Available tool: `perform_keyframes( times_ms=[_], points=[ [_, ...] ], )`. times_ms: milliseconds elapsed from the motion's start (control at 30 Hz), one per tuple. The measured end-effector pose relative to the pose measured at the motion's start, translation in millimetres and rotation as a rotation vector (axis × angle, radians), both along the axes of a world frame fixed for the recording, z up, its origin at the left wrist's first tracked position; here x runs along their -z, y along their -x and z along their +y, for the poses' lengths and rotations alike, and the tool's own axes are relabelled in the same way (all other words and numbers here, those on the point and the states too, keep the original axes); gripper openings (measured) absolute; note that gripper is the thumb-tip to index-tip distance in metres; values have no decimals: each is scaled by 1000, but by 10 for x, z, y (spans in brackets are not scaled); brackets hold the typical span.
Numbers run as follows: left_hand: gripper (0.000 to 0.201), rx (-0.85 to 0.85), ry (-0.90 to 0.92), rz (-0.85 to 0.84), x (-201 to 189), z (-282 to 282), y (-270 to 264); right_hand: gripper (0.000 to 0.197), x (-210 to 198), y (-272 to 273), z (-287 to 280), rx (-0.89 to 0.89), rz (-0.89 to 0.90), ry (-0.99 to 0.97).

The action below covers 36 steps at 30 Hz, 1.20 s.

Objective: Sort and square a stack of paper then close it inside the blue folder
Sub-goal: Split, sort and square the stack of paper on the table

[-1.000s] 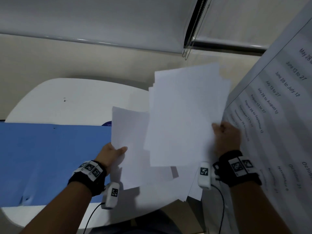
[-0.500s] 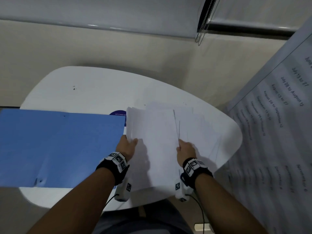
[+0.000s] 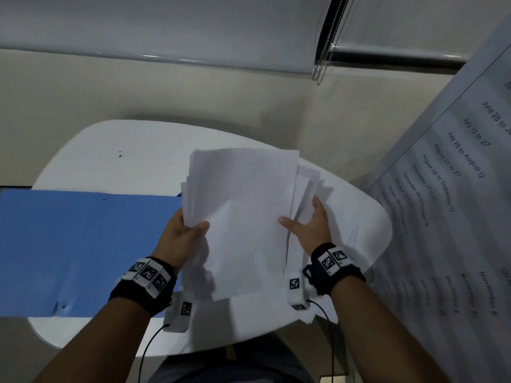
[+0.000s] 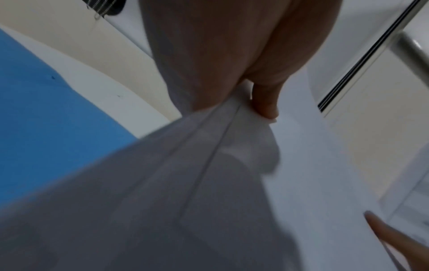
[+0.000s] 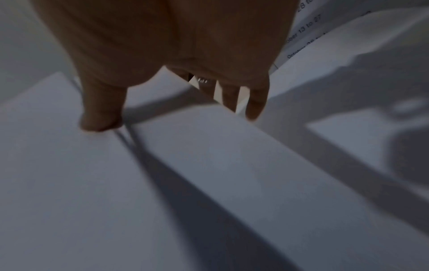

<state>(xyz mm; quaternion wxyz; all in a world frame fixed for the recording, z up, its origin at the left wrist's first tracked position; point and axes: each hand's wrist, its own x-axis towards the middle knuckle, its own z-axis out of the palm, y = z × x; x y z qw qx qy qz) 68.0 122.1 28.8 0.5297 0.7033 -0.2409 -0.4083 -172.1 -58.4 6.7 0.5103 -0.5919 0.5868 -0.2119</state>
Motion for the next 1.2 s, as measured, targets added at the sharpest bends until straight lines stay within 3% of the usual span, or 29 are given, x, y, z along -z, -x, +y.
perform_keyframes(
  times_ms=[100,167,267,367,433,567,633,733,867,933,967,1067,1133,1200],
  points=[
    [46,-8,64,34,-71,-38,-98,48,-89,89,-92,9,-166,11],
    [50,5,71,73,-59,-36,-111,13,-29,132,-83,-29,-82,72],
    [50,20,-31,72,116,-21,-57,30,307,172,-8,-60,122,38],
    [38,50,-220,18,424,-19,-8,11,612,231,70,-16,288,-22],
    [34,114,-320,-51,604,-37,14,11,703,250,114,20,349,-13],
    [50,157,-410,-114,663,-163,142,36,784,78,238,-119,366,15],
    [40,131,-483,-136,678,-218,199,30,788,-42,305,-180,334,-18],
    [35,108,-520,-221,673,-223,225,29,756,-121,279,-126,357,5],
    [17,71,-328,-190,520,-119,215,35,576,-152,301,-69,192,-110],
    [20,90,-170,-128,320,-60,214,71,420,-122,327,-43,63,-178],
    [25,100,-97,-89,202,-42,196,80,285,-106,323,-13,-41,-185],
    [40,117,59,-33,-143,-98,130,51,-301,-82,224,-11,-298,-92],
    [36,101,111,-90,-346,-219,119,32,-713,-82,169,-12,-382,1],
    [36,69,148,-190,-489,-347,159,25,-973,-78,142,20,-452,124]
  ],
)
